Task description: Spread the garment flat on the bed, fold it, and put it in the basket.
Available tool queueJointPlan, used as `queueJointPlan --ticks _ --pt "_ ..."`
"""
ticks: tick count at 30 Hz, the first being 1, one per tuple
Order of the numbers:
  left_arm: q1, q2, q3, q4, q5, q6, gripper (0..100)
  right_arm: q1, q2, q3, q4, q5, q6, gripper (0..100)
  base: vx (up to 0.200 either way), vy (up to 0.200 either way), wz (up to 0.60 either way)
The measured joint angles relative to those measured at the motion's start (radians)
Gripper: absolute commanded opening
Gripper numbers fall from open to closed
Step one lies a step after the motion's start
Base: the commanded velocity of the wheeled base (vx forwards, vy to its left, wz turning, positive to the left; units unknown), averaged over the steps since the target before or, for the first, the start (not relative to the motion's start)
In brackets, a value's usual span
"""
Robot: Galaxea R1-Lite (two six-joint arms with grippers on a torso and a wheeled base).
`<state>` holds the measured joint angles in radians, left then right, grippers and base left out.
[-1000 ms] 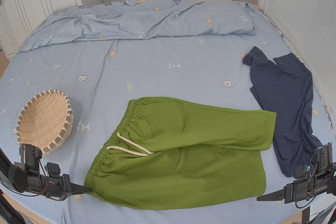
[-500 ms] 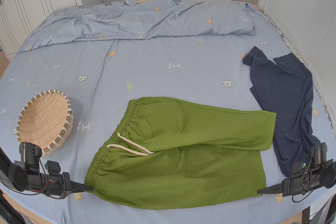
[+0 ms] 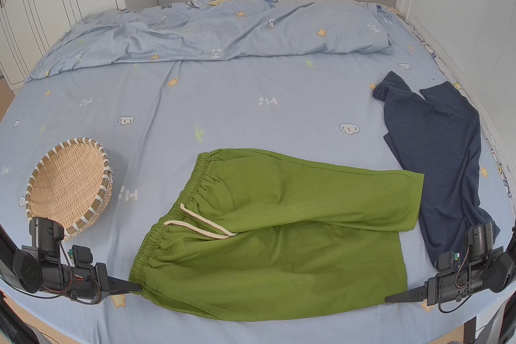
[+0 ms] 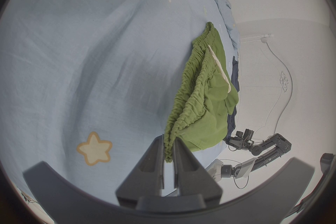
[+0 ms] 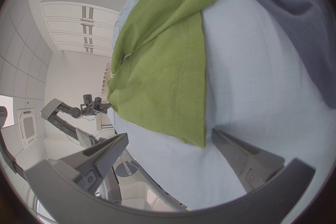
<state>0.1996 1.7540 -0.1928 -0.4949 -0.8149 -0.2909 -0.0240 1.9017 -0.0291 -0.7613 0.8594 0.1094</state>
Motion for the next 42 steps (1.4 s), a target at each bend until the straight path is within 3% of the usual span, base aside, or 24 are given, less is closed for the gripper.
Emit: queueJointPlan --ticks 11,12,33,42 --pt "-0.003 0.002 -0.001 0.000 0.000 0.000 0 0.000 0.023 0.011 -0.056 0.048 0.005 100 0.000 0.000 0.00" --pt "-0.003 0.002 -0.001 0.000 0.000 0.000 0 0.000 0.024 0.011 -0.064 0.050 0.006 0 0.000 0.000 0.00" --pt "0.038 0.003 -0.003 0.004 -0.001 -0.003 0 -0.040 0.026 0.011 -0.034 0.047 0.011 0 0.000 0.000 0.00" --pt "0.071 -0.002 0.013 0.052 0.011 -0.001 0 0.018 -0.109 0.011 0.184 -0.054 0.021 0 0.000 0.000 0.00"
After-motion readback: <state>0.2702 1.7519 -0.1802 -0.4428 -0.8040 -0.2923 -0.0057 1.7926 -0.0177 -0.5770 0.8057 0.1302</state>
